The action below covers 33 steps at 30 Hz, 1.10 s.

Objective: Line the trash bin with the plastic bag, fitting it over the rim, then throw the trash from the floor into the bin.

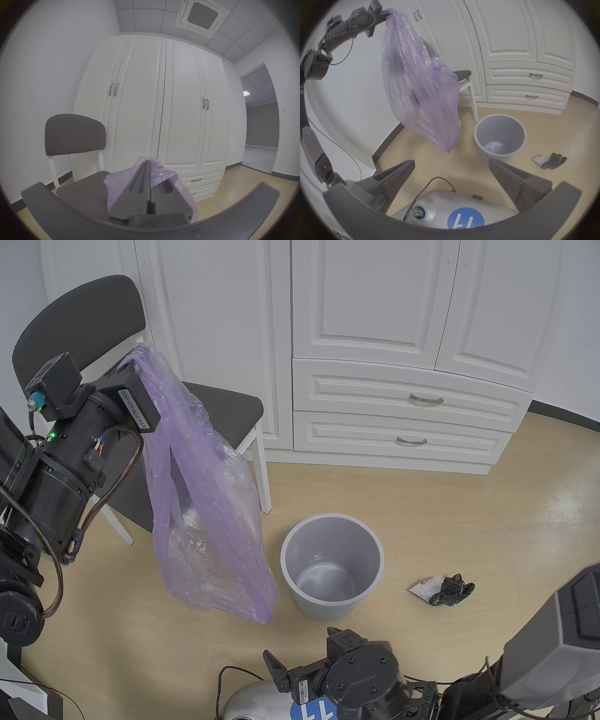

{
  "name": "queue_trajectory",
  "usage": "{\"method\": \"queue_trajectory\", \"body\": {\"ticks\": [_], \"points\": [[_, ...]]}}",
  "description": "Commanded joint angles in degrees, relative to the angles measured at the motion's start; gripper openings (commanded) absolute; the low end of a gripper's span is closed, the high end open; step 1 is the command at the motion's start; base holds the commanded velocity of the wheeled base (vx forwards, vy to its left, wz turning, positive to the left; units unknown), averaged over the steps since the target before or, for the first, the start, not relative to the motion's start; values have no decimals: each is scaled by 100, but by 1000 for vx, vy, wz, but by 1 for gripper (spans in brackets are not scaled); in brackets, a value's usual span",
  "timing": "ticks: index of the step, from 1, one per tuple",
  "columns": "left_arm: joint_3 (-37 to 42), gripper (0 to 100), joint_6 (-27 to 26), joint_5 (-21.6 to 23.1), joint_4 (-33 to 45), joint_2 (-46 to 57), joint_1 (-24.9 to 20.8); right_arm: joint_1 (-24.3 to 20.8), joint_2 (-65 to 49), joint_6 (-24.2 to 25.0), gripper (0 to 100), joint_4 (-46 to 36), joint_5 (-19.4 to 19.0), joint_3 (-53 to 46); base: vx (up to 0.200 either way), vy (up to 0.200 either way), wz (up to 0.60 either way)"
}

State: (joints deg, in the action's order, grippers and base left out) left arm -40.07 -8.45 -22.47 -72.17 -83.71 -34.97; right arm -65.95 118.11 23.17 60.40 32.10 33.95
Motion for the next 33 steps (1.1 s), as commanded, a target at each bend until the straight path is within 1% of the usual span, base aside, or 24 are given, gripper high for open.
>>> {"method": "queue_trajectory", "body": {"ticks": [1,10,14,18,25,27,28,29,33], "points": [[-1,0,1,6,10,92,52,-23,493,152,100,-11,-37,244,0,0,0],[8,0,-8,6,-8,101,52,179,1003,855,100,-2,-28,947,0,0,0],[8,0,-8,6,-25,110,43,179,1100,1207,100,33,-28,1184,0,0,0],[26,0,-8,6,-25,101,-1,118,1267,1435,100,42,-28,1316,0,0,0],[17,0,-8,6,-43,101,-62,-41,1311,1611,100,50,-37,1360,0,0,0],[17,0,-17,-3,-52,101,-203,-41,1328,1629,100,50,-37,1413,0,0,0],[17,0,-17,-3,-52,101,-203,-41,1328,1629,100,50,-37,1413,0,0,0],[26,0,-25,-56,-52,110,-335,-5,1390,1690,100,50,-2,1492,0,0,0],[61,0,-43,-56,-25,224,-370,56,1398,1682,100,50,121,1623,0,0,0]]}}
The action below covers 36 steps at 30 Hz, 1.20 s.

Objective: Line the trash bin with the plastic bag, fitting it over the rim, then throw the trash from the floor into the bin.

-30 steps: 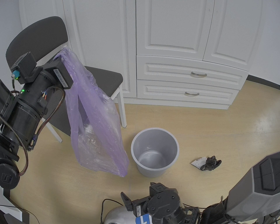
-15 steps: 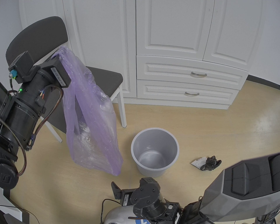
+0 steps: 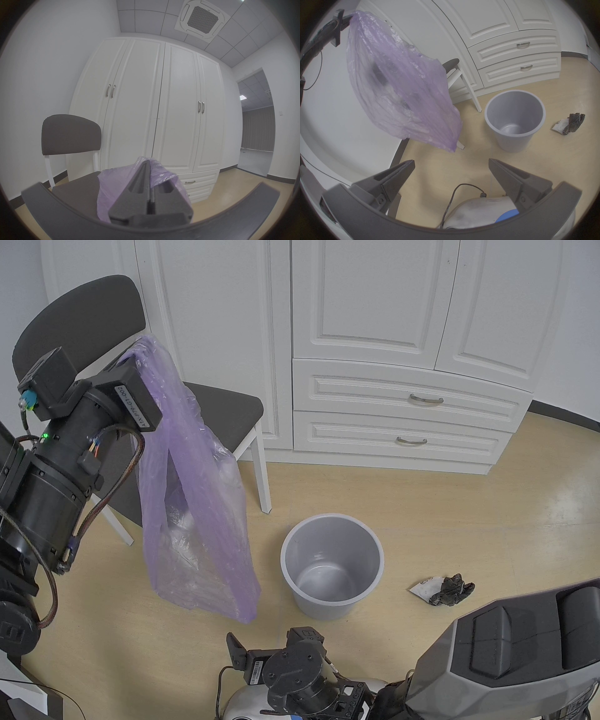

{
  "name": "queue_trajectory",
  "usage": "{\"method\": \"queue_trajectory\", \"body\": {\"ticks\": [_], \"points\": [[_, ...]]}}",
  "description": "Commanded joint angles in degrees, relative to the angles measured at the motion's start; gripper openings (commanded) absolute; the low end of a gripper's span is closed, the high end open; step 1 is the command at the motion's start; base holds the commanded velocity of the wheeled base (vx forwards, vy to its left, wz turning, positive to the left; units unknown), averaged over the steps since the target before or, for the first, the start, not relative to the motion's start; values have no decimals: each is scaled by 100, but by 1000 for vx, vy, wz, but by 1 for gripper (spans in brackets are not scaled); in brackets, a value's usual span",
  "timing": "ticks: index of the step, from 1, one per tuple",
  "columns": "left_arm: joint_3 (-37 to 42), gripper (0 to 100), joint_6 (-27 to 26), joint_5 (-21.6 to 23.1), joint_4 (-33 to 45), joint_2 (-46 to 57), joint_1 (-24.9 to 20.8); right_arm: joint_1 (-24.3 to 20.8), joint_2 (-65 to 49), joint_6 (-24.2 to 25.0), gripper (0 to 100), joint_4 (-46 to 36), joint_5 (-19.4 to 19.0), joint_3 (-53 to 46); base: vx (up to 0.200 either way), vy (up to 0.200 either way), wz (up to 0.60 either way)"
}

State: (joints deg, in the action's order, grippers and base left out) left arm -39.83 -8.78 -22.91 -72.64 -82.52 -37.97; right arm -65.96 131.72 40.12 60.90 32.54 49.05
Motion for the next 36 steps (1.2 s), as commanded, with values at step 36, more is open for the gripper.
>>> {"method": "queue_trajectory", "body": {"ticks": [36], "points": [[186,0,-133,-12,84,764,-492,1903,-586,-1041,100,-8,1167,1370,0,0,0]]}}
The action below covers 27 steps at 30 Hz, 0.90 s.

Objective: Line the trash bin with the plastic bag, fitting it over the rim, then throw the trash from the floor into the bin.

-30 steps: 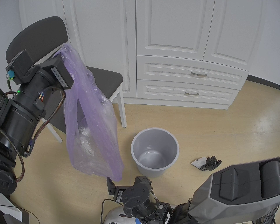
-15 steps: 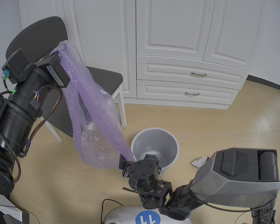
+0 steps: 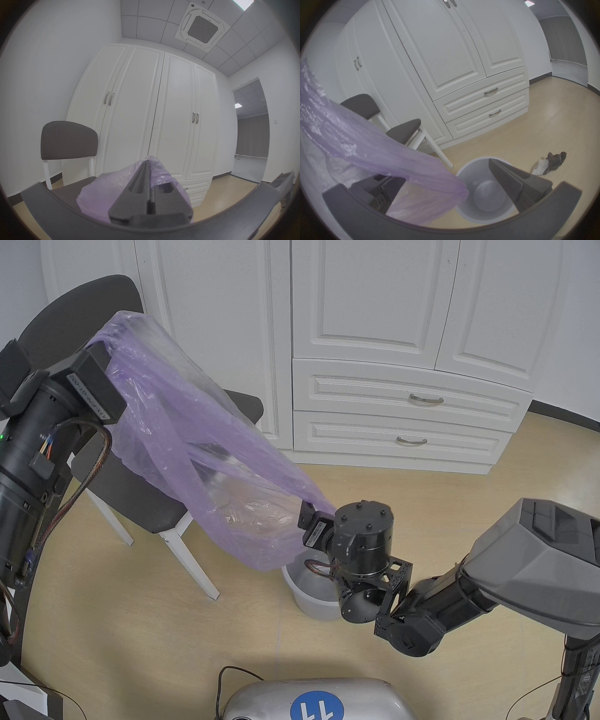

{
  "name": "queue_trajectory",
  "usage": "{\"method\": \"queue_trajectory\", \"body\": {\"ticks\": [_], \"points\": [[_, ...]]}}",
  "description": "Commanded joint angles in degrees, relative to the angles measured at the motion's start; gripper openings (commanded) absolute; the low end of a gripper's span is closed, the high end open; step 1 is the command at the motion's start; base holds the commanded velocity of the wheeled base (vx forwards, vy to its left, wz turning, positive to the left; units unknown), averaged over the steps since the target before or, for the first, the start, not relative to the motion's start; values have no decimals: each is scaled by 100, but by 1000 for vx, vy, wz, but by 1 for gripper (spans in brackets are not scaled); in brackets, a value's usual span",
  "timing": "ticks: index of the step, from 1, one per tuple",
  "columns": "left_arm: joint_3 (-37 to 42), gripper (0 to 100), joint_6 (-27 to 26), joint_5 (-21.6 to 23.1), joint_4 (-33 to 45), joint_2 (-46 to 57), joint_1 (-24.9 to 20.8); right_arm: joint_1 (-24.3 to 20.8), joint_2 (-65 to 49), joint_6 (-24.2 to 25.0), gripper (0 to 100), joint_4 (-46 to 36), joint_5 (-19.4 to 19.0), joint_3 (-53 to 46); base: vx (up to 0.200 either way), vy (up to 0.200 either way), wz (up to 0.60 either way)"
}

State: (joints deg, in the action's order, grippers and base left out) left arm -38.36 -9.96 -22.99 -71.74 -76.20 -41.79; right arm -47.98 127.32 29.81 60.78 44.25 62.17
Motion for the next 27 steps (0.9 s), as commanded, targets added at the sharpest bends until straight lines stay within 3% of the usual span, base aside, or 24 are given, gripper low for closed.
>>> {"method": "queue_trajectory", "body": {"ticks": [1,20,24,27], "points": [[40,0,-15,-4,-7,132,-110,105,-146,-10,100,4,-4,58,0,0,0],[13,0,-50,-4,90,238,-163,149,47,52,100,48,-250,-109,0,0,0],[-4,0,-50,-4,99,246,-119,140,-23,113,100,48,-540,-346,0,0,0],[-40,0,-50,-4,99,281,-31,140,-216,561,100,48,-1200,-610,0,0,0]]}}
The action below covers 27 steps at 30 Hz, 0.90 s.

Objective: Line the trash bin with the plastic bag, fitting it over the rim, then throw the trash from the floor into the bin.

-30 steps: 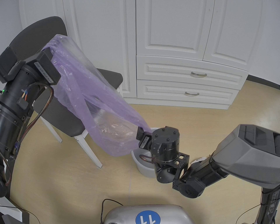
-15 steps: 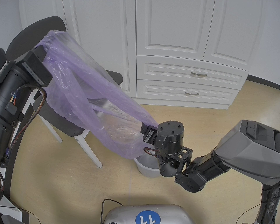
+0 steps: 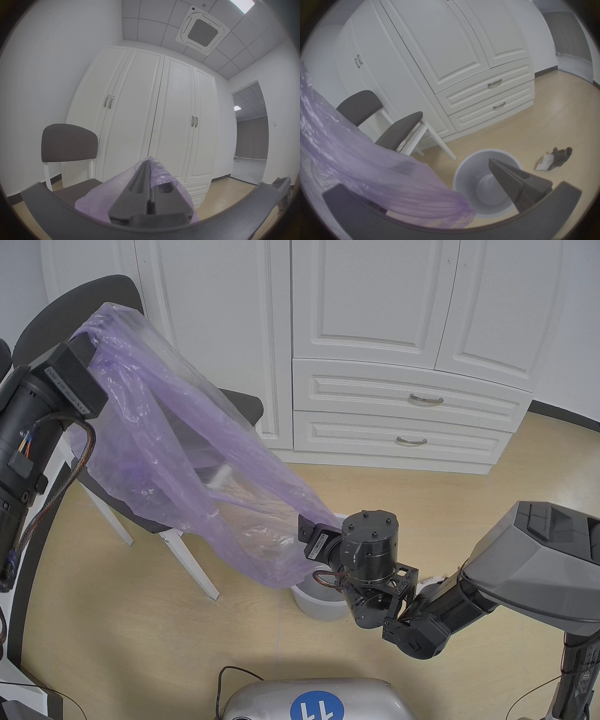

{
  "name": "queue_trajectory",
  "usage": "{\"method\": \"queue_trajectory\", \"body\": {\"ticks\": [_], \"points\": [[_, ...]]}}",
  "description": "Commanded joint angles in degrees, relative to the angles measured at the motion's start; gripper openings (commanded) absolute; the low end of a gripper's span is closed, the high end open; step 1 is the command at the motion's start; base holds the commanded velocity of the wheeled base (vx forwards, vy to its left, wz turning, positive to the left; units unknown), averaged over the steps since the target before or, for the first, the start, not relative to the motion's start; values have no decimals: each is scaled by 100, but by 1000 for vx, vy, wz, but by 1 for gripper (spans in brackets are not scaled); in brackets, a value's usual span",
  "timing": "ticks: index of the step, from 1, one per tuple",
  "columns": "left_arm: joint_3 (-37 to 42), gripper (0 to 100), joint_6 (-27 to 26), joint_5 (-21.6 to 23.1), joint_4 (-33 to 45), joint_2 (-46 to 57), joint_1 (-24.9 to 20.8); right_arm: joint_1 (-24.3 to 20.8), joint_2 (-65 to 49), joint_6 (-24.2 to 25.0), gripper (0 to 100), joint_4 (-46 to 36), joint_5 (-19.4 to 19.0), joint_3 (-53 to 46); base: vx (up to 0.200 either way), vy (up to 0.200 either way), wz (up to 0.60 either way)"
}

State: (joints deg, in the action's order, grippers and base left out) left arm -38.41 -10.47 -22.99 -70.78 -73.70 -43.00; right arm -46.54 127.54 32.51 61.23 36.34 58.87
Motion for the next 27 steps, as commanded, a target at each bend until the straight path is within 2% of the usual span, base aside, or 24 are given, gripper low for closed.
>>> {"method": "queue_trajectory", "body": {"ticks": [1,3,4,5,6,7,15,27], "points": [[-35,0,1,-4,3,40,98,5,-326,405,100,3,-602,-367,0,0,0],[-44,0,1,-4,3,49,98,14,-537,669,100,11,-1094,-605,0,0,0],[-44,0,1,-4,3,58,98,14,-555,686,100,20,-1120,-622,0,0,0],[-44,0,1,-4,3,93,98,14,-704,906,100,29,-1472,-789,0,0,0],[-44,0,1,-4,3,93,98,14,-704,906,100,29,-1472,-789,0,0,0],[-44,0,1,-4,3,111,98,23,-774,1091,100,82,-1709,-903,0,0,0],[-61,0,1,-4,3,128,107,5,-660,1055,100,802,-1797,-1220,0,0,0],[-87,0,1,-4,3,207,107,-48,-440,1055,100,1163,-1955,-1343,0,0,0]]}}
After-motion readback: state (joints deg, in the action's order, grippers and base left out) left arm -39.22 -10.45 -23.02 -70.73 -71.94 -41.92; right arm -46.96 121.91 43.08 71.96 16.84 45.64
